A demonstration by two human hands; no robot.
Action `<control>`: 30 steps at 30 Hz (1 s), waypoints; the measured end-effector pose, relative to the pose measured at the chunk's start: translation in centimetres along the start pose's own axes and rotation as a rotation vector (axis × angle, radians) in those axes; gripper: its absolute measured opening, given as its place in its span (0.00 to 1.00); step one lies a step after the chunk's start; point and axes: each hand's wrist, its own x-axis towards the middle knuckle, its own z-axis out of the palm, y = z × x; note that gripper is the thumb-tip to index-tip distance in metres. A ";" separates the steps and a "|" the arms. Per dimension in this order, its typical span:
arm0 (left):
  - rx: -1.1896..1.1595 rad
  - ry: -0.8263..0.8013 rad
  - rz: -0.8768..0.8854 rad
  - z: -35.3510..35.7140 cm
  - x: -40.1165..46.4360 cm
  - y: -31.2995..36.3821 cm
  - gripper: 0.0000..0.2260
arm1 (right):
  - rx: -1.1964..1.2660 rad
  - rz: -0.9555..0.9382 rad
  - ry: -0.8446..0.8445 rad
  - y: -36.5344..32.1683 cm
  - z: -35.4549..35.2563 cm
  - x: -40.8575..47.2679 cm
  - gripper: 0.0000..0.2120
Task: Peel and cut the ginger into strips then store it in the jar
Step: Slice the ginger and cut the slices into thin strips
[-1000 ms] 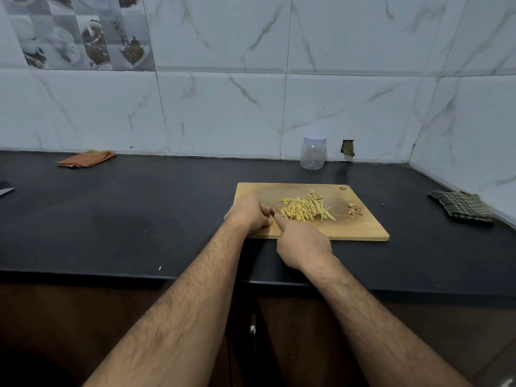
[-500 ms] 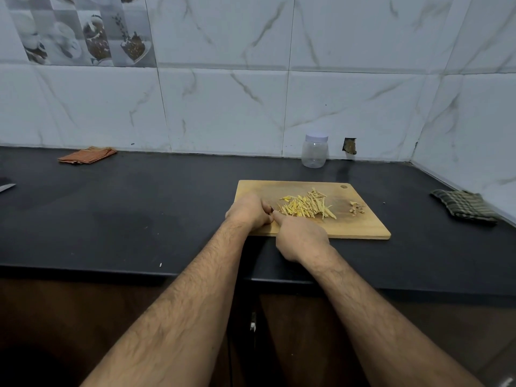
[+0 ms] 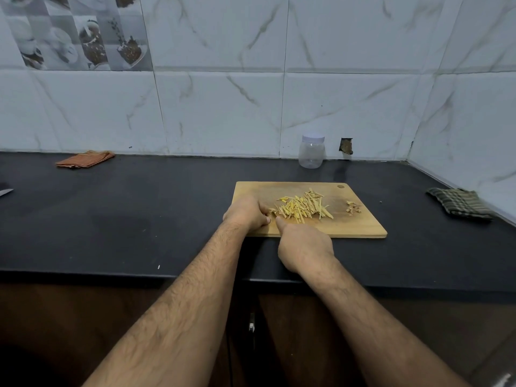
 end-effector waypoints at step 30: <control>-0.107 0.108 0.034 0.6 -0.6 -0.9 0.03 | 0.146 -0.017 -0.004 -0.2 -0.3 -0.6 0.33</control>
